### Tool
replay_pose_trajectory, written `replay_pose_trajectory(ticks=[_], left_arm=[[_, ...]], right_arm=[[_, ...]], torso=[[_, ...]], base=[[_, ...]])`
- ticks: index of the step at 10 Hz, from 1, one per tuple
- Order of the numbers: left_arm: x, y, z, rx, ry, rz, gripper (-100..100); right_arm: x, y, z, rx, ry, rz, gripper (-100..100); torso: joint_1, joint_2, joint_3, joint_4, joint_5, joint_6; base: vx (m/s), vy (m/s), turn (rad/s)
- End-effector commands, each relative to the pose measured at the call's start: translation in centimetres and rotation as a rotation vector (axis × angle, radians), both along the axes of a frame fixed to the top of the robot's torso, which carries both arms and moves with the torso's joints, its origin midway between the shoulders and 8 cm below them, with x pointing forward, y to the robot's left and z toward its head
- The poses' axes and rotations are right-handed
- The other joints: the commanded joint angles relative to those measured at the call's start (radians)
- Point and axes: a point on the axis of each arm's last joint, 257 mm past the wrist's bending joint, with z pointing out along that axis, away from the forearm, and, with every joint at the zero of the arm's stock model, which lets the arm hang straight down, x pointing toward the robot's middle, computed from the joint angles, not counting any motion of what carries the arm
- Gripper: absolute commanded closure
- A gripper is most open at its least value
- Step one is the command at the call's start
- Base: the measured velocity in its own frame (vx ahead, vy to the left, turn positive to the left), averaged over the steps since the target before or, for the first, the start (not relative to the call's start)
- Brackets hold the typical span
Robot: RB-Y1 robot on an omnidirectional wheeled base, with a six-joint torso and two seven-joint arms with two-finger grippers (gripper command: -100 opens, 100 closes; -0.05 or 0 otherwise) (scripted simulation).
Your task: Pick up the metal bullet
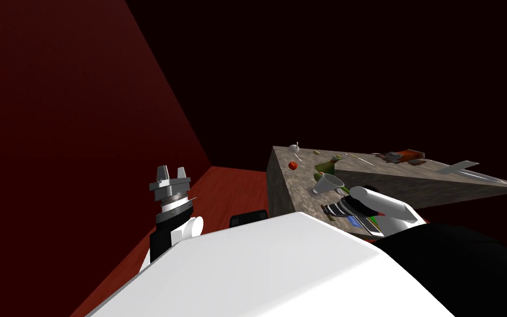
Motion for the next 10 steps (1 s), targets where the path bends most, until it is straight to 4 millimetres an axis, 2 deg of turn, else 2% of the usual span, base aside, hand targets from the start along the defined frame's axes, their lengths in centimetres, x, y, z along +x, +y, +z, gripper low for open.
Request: replay_pose_trajectory(ticks=[1, 3, 5, 6, 7, 8, 10], left_arm=[[0.0, 0.0, 0.0, 0.000, 0.000, 0.000, 0], [0.0, 0.0, 0.0, 0.000, 0.000, 0.000, 0], [0.0, 0.0, 0.0, 0.000, 0.000, 0.000, 0], [0.0, 0.0, 0.0, 0.000, 0.000, 0.000, 0], [0.0, 0.0, 0.0, 0.000, 0.000, 0.000, 0], [0.0, 0.0, 0.0, 0.000, 0.000, 0.000, 0], [0.0, 0.0, 0.0, 0.000, 0.000, 0.000, 0]], right_arm=[[-1.6, 0.0, -0.1, 0.002, 0.008, -0.004, 100], [-2.3, -0.1, 0.3, -0.004, -0.016, 0.003, 100], [-4.6, -0.1, 0.0, 0.002, 0.021, -0.012, 100], [-4.6, -0.1, 0.6, -0.003, -0.014, -0.001, 100], [-6.1, -0.1, 0.4, 0.001, 0.011, -0.011, 100], [-5.9, -0.2, 1.0, -0.008, -0.024, 0.002, 100], [-8.8, 0.0, 0.9, 0.001, 0.023, -0.018, 100]], torso=[[0.000, 0.000, 0.000, 0.000, 0.000, 0.000], [-0.001, 0.000, 0.000, 0.000, 0.000, 0.001], [0.000, -0.002, -0.001, -0.001, 0.000, 0.000], [-0.001, 0.000, 0.000, 0.000, -0.001, 0.001], [-0.001, -0.001, -0.001, 0.000, 0.000, 0.000], [-0.001, -0.001, -0.001, 0.000, 0.000, 0.000], [0.000, -0.003, -0.002, -0.001, 0.000, 0.000]], base=[[0.080, -0.002, 0.008], [0.072, -0.003, 0.006], [0.061, -0.001, 0.011], [0.078, -0.003, 0.005], [0.083, -0.006, 0.018], [0.112, 0.013, 0.012], [0.072, 0.002, 0.013]])
